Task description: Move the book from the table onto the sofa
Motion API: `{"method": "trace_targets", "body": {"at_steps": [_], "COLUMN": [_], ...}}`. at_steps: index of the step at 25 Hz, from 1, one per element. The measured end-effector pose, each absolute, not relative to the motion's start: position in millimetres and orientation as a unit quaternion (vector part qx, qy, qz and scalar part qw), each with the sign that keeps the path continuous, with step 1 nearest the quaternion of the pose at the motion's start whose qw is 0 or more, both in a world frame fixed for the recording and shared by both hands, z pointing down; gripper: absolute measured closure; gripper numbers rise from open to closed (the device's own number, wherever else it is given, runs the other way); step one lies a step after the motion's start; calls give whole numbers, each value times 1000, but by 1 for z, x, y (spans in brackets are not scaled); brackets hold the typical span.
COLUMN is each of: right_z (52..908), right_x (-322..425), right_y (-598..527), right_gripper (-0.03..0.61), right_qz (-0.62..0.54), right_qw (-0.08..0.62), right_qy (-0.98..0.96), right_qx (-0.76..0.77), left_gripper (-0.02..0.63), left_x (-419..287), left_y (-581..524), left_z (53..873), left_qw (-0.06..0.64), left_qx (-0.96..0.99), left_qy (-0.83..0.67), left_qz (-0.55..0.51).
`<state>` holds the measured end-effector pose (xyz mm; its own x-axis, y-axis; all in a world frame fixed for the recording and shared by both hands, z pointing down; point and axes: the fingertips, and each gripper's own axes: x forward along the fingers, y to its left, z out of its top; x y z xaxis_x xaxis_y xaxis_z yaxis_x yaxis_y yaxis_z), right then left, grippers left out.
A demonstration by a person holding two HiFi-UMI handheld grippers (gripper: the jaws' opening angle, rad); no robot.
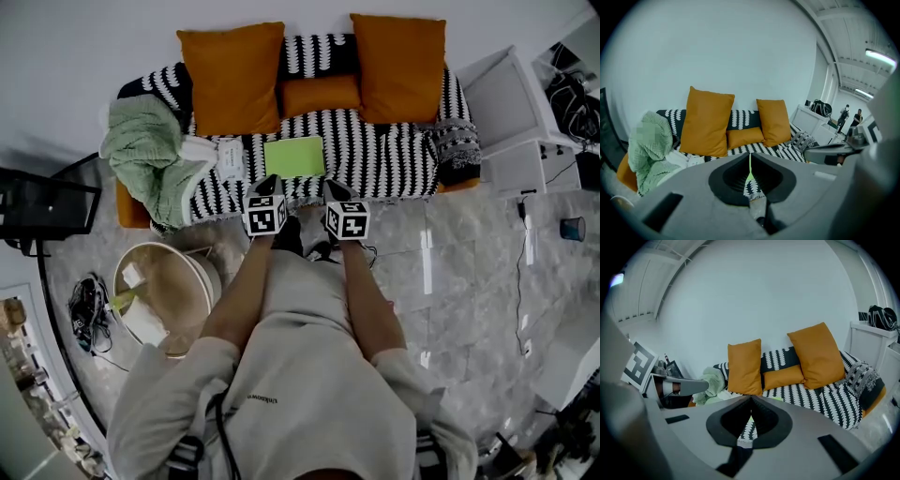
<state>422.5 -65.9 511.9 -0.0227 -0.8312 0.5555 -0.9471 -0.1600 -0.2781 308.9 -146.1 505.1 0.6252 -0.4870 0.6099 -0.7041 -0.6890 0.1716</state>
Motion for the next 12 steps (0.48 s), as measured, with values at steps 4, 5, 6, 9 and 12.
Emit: {"method": "trace_targets", "body": {"at_steps": [4, 5, 6, 9, 12], "right_z": [511, 510, 508, 506, 504], "right_x": [425, 427, 429, 423, 413], "right_y": [-63, -64, -66, -63, -59], "right_gripper": [572, 572, 572, 572, 572], "right_qz": [320, 320, 319, 315, 310], "right_qw": [89, 90, 92, 104, 113], "right_qy": [-640, -640, -641, -648, -660], "right_qx": [693, 692, 692, 686, 675], "left_gripper": [594, 594, 594, 594, 594], "left_x": [311, 313, 316, 314, 312], "left_y": [-145, -144, -144, -139, -138], "left_z": [505, 504, 503, 503, 506], "left_qw": [206, 205, 203, 198, 205], "left_qx": [877, 878, 880, 882, 880], "left_qy": [-339, -336, -332, -323, -326], "left_qz": [272, 272, 272, 279, 277]}}
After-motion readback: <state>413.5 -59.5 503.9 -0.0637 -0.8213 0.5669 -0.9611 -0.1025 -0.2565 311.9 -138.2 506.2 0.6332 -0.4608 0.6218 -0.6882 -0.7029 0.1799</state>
